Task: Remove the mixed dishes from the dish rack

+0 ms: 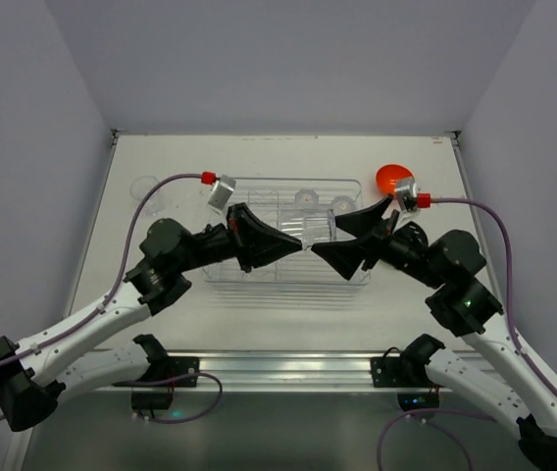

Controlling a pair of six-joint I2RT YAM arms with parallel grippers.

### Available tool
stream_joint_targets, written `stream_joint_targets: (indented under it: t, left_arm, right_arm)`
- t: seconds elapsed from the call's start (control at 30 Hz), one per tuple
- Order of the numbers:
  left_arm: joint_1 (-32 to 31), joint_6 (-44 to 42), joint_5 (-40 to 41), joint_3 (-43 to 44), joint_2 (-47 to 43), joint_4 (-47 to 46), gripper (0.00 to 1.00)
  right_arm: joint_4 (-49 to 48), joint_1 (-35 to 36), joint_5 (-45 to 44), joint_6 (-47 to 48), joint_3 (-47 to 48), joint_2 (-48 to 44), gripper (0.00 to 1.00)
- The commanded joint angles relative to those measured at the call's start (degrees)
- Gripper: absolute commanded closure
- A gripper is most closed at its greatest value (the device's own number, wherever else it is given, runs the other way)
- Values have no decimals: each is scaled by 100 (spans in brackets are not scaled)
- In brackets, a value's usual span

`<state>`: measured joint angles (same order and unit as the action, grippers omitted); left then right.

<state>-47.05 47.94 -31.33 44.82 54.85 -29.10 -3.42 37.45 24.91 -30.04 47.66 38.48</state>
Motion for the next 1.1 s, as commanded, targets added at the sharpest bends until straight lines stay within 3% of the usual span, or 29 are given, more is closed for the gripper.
stream_joint_targets:
  t: [0.0,0.2,0.4,0.67,0.9,1.07]
  left_arm:
    - [29,-1321,1399,764,-185,2289,100]
    - [38,-2236,3217,1871,332,4514,100]
    - [256,-2799,5126,3347,1201,6229,100]
    - [1742,-3440,4575,4719,2766,7566,100]
    - [2927,-3924,4091,6432,4820,8648,100]
    - [3439,-4038,3661,7040,5527,8834,100]
  right_arm:
    - [604,25,-1037,323,147,-60,1]
    - [1352,25,-2277,482,314,28,1]
    - [1669,17,-2403,631,332,63,1]
    - [1783,8,-3246,605,174,-130,1]
    - [1801,-19,-3115,710,68,-121,1]
    - [1810,-19,-3071,763,15,-165,1]
